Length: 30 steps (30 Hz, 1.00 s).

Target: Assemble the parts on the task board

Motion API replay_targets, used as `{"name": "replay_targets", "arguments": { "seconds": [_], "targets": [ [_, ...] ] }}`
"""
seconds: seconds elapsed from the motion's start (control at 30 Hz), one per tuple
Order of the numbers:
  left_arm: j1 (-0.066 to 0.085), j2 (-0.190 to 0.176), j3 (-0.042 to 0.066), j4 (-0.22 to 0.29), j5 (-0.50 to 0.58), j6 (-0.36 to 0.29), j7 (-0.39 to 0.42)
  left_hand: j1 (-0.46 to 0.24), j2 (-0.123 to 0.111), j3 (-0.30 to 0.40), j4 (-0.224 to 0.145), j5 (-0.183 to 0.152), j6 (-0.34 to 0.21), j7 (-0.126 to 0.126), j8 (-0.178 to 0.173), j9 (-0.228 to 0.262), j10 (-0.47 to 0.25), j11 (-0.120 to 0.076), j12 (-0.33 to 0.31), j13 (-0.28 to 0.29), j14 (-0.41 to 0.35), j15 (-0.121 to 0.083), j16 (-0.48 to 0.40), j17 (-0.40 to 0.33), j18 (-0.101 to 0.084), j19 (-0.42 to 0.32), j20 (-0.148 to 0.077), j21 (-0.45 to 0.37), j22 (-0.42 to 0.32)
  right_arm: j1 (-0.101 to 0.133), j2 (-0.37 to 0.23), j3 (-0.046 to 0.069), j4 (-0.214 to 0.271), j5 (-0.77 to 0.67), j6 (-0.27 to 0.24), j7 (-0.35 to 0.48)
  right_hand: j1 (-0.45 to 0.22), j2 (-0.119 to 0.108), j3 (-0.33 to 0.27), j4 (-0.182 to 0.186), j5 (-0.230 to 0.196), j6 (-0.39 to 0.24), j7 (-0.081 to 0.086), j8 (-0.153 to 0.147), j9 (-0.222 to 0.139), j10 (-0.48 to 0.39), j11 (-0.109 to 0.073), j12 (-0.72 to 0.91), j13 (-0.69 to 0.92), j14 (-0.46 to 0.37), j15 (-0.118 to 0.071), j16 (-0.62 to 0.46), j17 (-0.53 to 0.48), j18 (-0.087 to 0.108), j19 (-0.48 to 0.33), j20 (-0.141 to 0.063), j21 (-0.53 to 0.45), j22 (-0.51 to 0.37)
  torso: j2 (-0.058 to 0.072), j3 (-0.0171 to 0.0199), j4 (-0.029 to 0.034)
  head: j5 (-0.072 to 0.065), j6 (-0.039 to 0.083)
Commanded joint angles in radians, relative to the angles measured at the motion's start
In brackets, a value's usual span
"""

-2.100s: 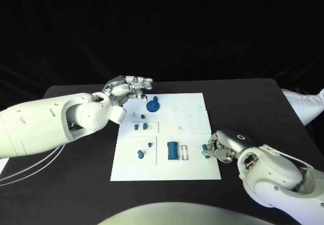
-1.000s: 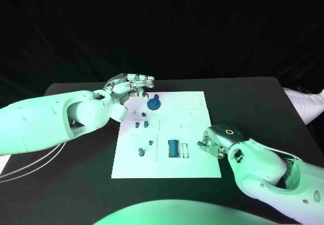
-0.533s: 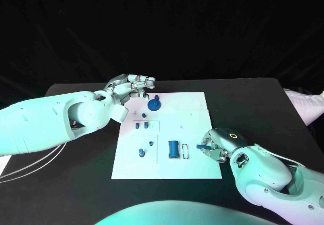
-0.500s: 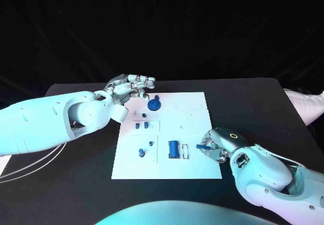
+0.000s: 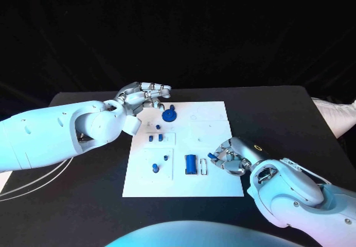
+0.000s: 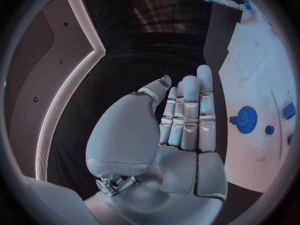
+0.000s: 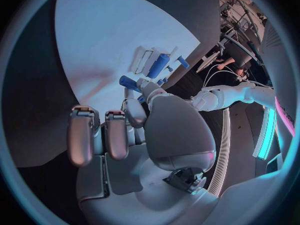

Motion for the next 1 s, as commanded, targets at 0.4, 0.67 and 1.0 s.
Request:
{"name": "replay_targets", "arguments": {
  "seconds": [0.4, 0.67, 1.0],
  "targets": [
    [0.0, 0.003, 0.0, 0.004, -0.006, 0.021, 0.005, 0.003, 0.009, -0.007, -0.001, 0.004, -0.007, 0.002, 0.004, 0.0, -0.008, -0.003, 0.003, 0.002, -0.008, -0.002, 0.005, -0.001, 0.01, -0.001, 0.005, -0.004, -0.001, 0.002, 0.049, -0.002, -0.041, 0.178, 0.103, -0.024, -0.07, -0.011, -0.004, 0.036, 0.031, 0.029, -0.006, 0.018, 0.013, 0.01, -0.003, -0.002, 0.001, 0.082, -0.009, 0.005, 0.134, -0.007, 0.014, -0.009, 0.005, 0.009, 0.001, 0.0012, 0.0006, 0.0, -0.007],
    [0.0, 0.004, 0.0, 0.004, -0.006, 0.022, 0.005, 0.003, 0.009, -0.007, -0.001, 0.004, -0.007, 0.002, 0.004, 0.0, -0.008, -0.003, 0.003, 0.002, -0.008, -0.002, 0.005, -0.001, 0.01, -0.001, 0.005, -0.004, -0.001, 0.002, 0.066, -0.002, -0.05, 0.181, 0.107, -0.034, -0.078, -0.007, -0.003, 0.042, 0.035, 0.032, -0.008, 0.022, 0.017, 0.01, -0.005, -0.006, -0.002, 0.082, -0.011, 0.005, 0.134, -0.007, 0.014, -0.011, 0.005, 0.009, 0.0, -0.0001, -0.0008, 0.001, -0.008],
    [0.0, 0.003, 0.0, 0.005, -0.006, 0.022, 0.004, 0.003, 0.009, -0.007, -0.001, 0.004, -0.007, 0.002, 0.004, 0.0, -0.008, -0.003, 0.003, 0.002, -0.008, -0.002, 0.005, -0.001, 0.01, -0.001, 0.005, -0.004, -0.001, 0.002, 0.075, -0.002, -0.058, 0.183, 0.125, -0.039, -0.106, -0.001, -0.008, 0.062, 0.037, 0.047, -0.016, 0.037, 0.032, 0.015, -0.011, -0.005, -0.001, 0.083, -0.016, 0.006, 0.136, -0.008, 0.016, -0.015, 0.008, 0.013, 0.0, -0.0005, 0.0002, 0.001, -0.007]
  ]
}}
